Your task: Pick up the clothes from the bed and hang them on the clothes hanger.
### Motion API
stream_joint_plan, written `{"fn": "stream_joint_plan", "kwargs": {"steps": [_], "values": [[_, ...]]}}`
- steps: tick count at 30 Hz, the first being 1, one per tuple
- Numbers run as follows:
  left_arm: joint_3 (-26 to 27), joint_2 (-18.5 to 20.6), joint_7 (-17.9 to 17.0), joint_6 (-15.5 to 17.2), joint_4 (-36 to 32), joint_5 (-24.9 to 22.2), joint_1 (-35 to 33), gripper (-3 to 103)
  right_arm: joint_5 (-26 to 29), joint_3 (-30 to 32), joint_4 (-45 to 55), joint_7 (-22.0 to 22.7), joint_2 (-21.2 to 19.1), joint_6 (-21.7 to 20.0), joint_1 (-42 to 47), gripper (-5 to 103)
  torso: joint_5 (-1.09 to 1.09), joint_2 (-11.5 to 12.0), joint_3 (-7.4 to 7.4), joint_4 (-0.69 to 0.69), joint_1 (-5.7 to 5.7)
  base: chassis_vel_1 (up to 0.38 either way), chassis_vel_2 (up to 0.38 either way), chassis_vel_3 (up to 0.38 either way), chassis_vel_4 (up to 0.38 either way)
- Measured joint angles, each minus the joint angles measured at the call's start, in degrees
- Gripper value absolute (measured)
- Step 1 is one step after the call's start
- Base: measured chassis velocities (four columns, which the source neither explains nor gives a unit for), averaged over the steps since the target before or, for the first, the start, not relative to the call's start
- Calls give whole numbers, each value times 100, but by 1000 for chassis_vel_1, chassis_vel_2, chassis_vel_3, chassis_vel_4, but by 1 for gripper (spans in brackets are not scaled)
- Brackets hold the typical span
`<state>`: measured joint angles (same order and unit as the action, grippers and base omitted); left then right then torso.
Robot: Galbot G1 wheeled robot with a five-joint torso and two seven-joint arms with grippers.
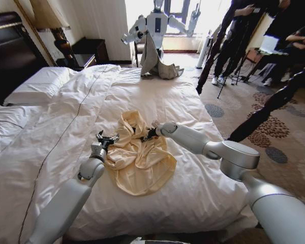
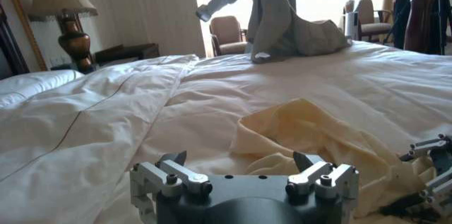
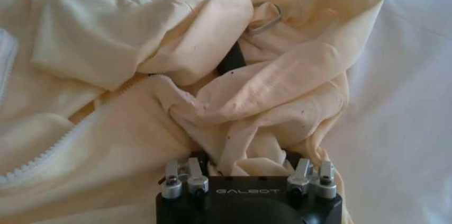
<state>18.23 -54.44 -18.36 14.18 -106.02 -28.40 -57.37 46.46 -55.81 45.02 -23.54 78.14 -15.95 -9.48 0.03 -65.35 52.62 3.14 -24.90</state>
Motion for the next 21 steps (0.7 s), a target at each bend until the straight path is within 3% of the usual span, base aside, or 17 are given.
{"fn": "stream_joint_plan", "kwargs": {"steps": [6,10,12,21], "values": [[12,0,-16,0,-40,-4,-31,100,-125,0,51,329,39,197,91,38,0,0,0,-3,0,0,0,0,0],[32,17,-20,0,-59,-12,-35,100,-223,-2,99,607,32,316,132,33,0,0,0,-4,0,0,0,0,0],[49,41,-22,0,-75,-24,-35,100,-496,5,122,876,5,529,145,19,-1,0,1,-6,0,0,0,0,0],[53,40,-26,0,-149,-36,-32,100,-1942,139,223,1301,-244,1300,106,19,-1,0,1,-1,-1,0,0,0,0]]}}
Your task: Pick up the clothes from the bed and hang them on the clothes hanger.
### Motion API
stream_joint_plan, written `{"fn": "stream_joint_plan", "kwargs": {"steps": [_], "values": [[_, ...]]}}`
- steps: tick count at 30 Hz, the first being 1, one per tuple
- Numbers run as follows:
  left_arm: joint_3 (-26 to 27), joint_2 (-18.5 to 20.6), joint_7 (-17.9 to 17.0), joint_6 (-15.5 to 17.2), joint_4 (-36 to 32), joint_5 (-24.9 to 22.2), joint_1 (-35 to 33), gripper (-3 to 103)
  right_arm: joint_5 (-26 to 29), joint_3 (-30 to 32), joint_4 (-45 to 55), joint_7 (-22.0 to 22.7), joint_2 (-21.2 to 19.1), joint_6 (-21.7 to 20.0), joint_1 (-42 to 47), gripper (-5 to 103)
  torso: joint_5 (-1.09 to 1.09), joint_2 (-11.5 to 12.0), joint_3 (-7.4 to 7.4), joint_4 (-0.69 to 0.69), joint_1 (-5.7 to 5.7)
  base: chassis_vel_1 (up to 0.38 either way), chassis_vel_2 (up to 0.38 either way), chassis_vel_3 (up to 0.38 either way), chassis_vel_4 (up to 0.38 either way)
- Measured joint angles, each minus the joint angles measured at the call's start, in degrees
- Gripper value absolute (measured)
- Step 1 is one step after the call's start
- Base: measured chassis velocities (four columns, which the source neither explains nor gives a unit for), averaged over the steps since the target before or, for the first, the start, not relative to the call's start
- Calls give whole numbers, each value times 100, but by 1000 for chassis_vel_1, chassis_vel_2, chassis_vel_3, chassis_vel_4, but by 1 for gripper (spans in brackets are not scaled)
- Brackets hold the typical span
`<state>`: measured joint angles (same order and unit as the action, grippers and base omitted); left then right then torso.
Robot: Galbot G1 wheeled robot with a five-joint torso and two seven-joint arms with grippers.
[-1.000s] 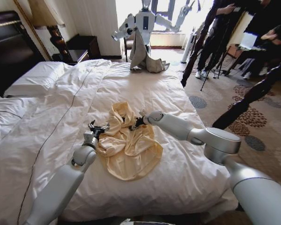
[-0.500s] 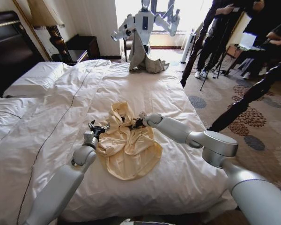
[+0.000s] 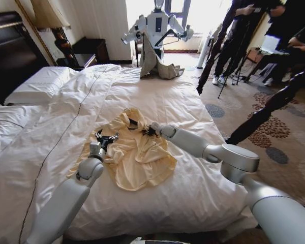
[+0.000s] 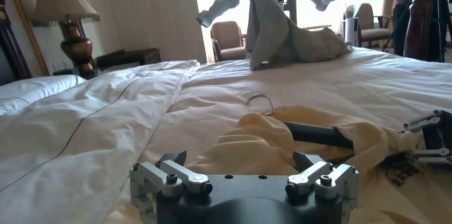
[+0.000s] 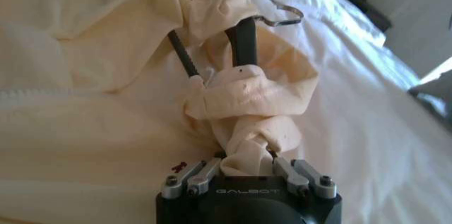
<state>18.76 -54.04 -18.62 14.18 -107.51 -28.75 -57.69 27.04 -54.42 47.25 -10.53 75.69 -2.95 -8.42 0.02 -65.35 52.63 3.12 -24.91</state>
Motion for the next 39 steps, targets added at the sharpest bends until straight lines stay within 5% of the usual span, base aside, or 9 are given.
{"fn": "stream_joint_plan", "kwargs": {"steps": [3,10,14,23,30,39], "values": [[-10,-6,-2,0,-37,1,-11,100,-715,193,-11,84,-55,372,-12,19,0,0,0,-1,0,0,0,0,0],[-2,12,-5,3,-110,2,-52,100,-1040,335,120,287,-172,603,-20,19,0,0,0,-1,0,0,0,0,0],[14,26,-7,5,-133,1,-69,100,-792,243,307,353,-279,535,-51,19,0,0,0,-1,0,0,0,0,0],[45,31,-10,54,-217,2,-127,100,601,-266,974,47,-863,-360,-117,19,0,0,-1,0,2,0,0,0,0],[44,48,-12,89,-254,2,-148,100,785,-248,976,-350,-973,-817,-13,16,0,0,0,-1,1,0,0,0,0],[31,16,-16,94,-310,23,-199,100,1592,-52,1334,-22,-1260,-1325,-139,18,0,0,0,-1,1,0,0,0,0]]}}
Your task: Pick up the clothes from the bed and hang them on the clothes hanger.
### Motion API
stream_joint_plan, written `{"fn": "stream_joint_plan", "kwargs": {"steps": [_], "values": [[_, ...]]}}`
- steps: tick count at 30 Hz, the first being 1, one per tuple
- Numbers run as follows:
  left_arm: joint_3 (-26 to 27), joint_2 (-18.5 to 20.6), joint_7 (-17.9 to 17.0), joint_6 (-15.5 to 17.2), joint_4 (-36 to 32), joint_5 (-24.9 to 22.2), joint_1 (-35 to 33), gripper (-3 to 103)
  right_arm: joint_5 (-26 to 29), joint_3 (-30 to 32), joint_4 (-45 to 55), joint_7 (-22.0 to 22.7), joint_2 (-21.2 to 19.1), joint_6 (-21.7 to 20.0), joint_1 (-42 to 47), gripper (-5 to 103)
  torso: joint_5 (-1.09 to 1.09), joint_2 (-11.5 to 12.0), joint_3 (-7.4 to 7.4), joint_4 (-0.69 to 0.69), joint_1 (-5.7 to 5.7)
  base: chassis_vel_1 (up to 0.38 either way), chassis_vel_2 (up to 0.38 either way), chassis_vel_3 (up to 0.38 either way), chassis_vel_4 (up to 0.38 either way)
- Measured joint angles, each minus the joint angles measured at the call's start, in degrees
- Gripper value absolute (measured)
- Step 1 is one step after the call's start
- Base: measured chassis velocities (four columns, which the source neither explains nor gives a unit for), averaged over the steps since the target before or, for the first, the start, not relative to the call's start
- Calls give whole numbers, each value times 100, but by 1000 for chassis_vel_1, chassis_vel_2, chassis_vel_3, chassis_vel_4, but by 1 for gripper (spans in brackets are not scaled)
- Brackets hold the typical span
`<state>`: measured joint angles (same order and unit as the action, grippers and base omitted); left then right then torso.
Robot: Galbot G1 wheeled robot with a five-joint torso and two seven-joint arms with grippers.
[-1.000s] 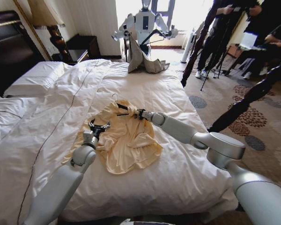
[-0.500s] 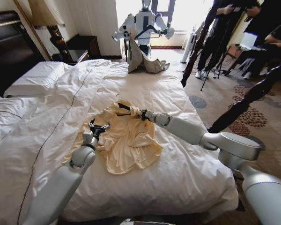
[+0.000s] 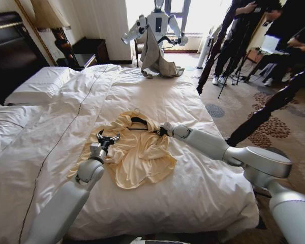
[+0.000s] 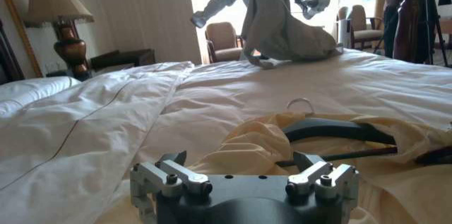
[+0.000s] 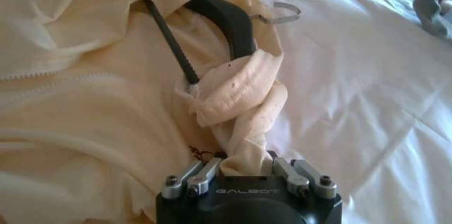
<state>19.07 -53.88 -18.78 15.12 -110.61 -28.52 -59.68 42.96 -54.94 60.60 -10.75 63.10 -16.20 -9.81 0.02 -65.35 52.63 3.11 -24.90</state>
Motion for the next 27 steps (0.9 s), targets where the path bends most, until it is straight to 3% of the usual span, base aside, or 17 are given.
{"fn": "stream_joint_plan", "kwargs": {"steps": [4,6,9,11,13,15,17,18,24,27], "values": [[-6,-2,-4,2,-9,-2,23,100,495,51,277,20,-211,-311,-19,21,0,0,0,2,0,0,0,0,0],[-9,-3,-5,2,-9,-3,26,100,540,53,301,31,-227,-334,-12,24,0,0,0,2,0,0,0,0,0],[-24,-10,-7,2,-31,-3,4,100,567,77,281,65,-206,-358,79,35,-1,0,0,2,0,0,0,0,0],[-26,-12,-7,2,-44,-3,-15,100,541,97,248,71,-170,-355,95,35,0,0,0,2,0,0,0,0,0],[-26,-15,-7,2,-80,-2,-83,100,456,135,207,103,-74,-378,104,51,0,0,0,0,0,0,0,0,0],[-25,-14,-7,2,-87,-2,-93,100,442,137,218,105,-66,-403,98,51,0,0,0,-1,0,0,0,0,0],[1,2,-5,2,-111,-3,-108,100,427,126,373,106,-109,-569,36,62,0,0,0,-1,0,0,0,0,0],[1,2,-5,2,-111,-3,-108,100,427,126,373,106,-109,-569,36,62,0,0,0,-1,0,0,0,0,0],[63,17,-5,3,-145,-41,-98,100,742,-47,1165,282,-581,-1004,-87,90,0,0,0,1,0,0,0,0,0],[105,23,-6,4,-169,-50,-142,100,845,-56,1477,531,-793,-1061,-86,95,0,0,0,2,0,0,0,0,0]]}}
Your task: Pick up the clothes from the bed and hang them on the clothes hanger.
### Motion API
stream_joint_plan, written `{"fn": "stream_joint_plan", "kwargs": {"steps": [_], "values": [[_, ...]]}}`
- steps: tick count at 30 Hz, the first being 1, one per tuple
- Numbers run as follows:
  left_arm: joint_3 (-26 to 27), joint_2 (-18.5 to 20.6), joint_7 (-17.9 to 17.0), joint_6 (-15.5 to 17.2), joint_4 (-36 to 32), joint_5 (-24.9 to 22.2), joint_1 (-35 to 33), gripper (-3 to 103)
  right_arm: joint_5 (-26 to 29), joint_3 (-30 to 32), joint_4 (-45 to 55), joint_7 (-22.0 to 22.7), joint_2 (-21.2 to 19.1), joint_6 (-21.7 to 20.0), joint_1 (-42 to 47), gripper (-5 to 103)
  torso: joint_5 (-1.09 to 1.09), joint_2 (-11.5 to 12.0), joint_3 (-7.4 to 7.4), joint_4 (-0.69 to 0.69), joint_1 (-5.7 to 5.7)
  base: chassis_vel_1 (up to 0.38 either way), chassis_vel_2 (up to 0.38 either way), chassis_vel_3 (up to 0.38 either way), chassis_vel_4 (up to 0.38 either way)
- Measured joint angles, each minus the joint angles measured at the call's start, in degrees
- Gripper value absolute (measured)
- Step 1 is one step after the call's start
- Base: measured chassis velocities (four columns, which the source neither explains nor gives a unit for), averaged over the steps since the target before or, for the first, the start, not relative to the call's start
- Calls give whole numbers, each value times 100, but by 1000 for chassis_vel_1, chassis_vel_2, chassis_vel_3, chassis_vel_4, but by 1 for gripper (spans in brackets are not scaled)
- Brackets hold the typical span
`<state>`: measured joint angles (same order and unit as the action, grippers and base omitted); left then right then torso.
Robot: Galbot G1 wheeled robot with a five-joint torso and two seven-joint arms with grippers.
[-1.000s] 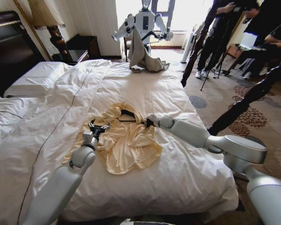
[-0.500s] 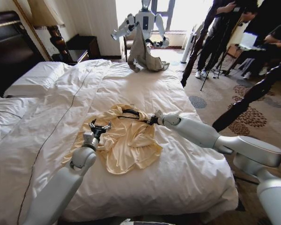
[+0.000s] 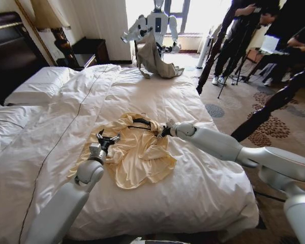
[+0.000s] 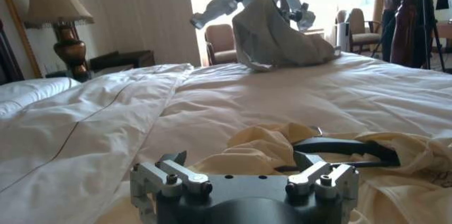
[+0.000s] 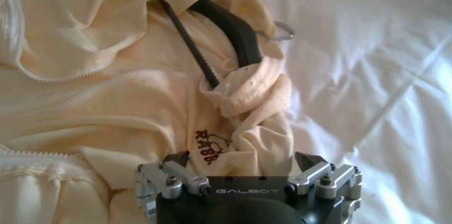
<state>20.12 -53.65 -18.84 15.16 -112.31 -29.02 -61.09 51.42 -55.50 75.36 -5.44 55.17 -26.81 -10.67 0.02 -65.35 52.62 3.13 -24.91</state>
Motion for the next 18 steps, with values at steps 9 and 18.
{"fn": "stream_joint_plan", "kwargs": {"steps": [9,18], "values": [[120,56,12,14,-15,-105,-39,100,1079,483,616,2806,430,529,499,100,1,0,0,-4,0,0,0,0,0],[17,158,7,26,14,-118,11,100,1237,981,-498,4051,1933,1241,1264,103,2,0,0,-2,-1,0,0,0,0]]}}
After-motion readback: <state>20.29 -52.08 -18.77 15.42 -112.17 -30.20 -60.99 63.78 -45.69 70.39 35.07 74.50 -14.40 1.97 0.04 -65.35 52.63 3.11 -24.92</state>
